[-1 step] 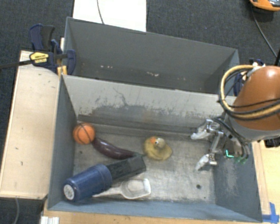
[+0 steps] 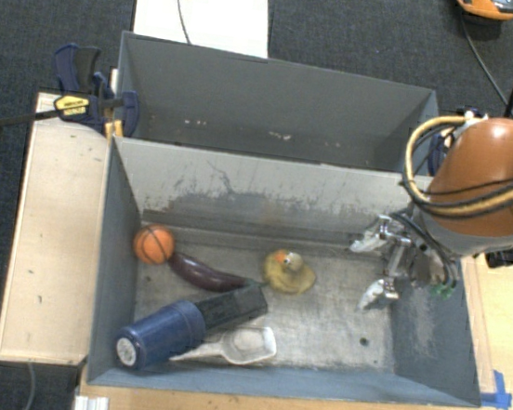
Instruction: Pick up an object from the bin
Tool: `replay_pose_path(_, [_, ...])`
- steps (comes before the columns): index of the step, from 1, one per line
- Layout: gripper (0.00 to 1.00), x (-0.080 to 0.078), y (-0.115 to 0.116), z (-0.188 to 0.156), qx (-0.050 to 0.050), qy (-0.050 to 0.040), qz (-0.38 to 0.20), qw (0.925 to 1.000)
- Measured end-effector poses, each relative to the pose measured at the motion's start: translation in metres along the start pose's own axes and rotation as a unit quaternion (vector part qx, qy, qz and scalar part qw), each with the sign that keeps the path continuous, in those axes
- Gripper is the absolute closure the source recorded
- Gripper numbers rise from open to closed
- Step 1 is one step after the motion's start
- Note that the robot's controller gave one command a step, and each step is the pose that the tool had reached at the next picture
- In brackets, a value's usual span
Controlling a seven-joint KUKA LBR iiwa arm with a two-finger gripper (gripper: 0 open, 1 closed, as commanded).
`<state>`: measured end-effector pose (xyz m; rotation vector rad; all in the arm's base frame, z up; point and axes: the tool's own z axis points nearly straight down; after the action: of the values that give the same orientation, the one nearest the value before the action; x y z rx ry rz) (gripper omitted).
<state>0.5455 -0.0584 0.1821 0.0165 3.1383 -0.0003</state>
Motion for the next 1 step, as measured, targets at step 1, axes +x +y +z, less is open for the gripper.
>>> replay_pose_path(1, [0.00, -0.0182, 0.0308, 0.0548, 0.000, -0.0035, -0.034, 0.9994])
